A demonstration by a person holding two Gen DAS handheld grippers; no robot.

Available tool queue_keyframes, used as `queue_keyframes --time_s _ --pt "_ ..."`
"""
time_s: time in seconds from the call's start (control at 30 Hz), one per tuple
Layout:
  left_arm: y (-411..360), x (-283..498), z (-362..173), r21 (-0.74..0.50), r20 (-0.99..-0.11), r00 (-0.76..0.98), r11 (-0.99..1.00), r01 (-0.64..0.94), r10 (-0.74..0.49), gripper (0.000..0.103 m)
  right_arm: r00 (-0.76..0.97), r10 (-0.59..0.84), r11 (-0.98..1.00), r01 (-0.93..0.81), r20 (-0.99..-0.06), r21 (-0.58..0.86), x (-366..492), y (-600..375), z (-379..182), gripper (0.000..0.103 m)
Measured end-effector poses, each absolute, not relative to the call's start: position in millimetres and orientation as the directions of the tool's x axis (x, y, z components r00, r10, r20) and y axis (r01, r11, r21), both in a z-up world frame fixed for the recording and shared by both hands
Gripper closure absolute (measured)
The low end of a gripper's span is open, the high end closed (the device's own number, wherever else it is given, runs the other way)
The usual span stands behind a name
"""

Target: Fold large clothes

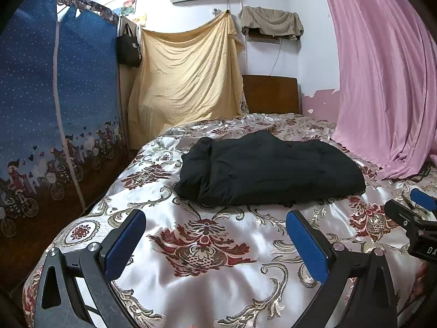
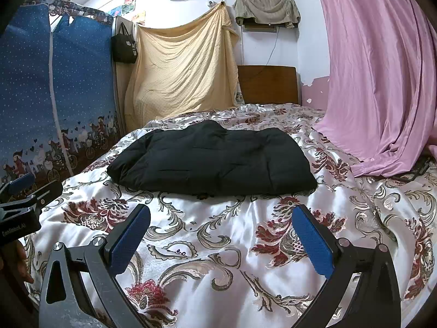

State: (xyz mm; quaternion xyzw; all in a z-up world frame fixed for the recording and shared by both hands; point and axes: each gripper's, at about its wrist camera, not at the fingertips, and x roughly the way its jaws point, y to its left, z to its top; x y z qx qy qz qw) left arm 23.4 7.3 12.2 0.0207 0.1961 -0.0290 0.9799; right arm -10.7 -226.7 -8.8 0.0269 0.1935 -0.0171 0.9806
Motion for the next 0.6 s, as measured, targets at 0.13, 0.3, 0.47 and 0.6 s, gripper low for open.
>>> queue_keyframes --time_s 0.13,0.3,0.47,0.6 --pt "7.4 23.2 13.9 0.028 -0.384 0.922 0.998 0.064 -0.049 0.0 0.925 -0.024 0.998 0.045 -0.38 0.046 -10.8 -226.6 -9.4 0.001" --pt "7.1 22.7 13.7 0.028 -0.384 0.922 0.998 0.064 -0.048 0.0 0.925 -0.024 0.998 0.044 -0.38 0.045 -10.9 -226.7 -9.4 0.001" --pt "7.0 22.6 13.5 0.027 -0.383 0.922 0.998 0.063 -0.048 0.0 0.924 -0.024 0.998 0.045 -0.381 0.047 -10.9 -226.3 -9.4 0.001" --pt "7.0 22.5 13.5 0.028 -0.384 0.922 0.998 0.064 -0.049 0.0 0.925 -0.024 0.998 0.045 -0.38 0.046 -11.0 -226.1 -9.6 0.001"
